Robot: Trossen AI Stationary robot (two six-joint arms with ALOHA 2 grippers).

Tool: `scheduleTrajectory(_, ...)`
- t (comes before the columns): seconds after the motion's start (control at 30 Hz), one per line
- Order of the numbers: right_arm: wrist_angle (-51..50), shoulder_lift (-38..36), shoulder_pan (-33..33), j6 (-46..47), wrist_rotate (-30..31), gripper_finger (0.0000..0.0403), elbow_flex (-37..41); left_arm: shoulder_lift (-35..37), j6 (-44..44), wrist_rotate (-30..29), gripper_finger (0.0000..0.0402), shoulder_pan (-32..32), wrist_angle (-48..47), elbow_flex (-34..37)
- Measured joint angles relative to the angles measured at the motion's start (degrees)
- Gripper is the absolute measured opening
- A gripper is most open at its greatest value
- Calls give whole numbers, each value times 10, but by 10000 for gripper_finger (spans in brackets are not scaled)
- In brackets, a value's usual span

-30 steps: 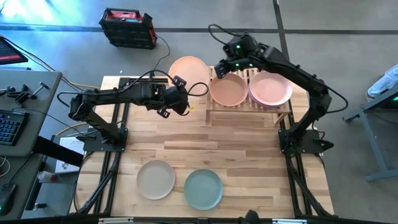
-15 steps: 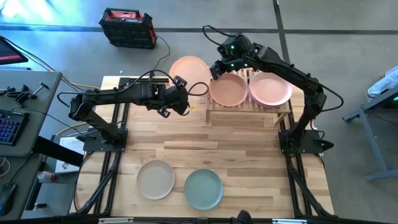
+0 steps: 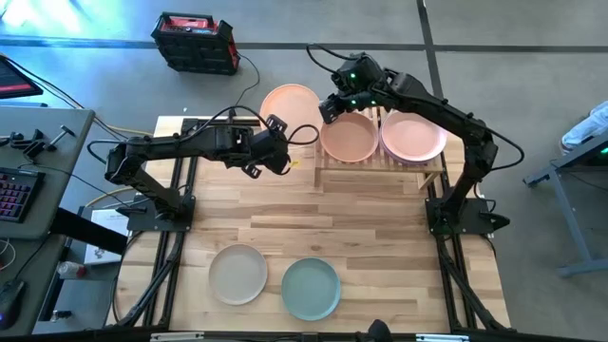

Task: Place and stack plates onto a shelf
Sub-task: Stack the light orange plate on top of the brown plate on the shelf

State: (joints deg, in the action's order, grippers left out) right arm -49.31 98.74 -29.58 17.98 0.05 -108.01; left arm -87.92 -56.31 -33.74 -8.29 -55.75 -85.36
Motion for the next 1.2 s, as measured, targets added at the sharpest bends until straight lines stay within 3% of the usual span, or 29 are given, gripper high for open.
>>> scheduleTrajectory(0.5, -6, 1, -1, -2, -23, 85, -41, 0, 26, -1, 1, -5, -25, 0)
scheduleTrajectory(1.03, -32, 19, 4, -5, -20, 84, -39, -3, -13, -3, 1, -7, 30, 0)
scheduleTrajectory(1.2, -31, 19, 3, -15, -18, 50, -39, -3, -13, 0, 1, -7, 31, 0)
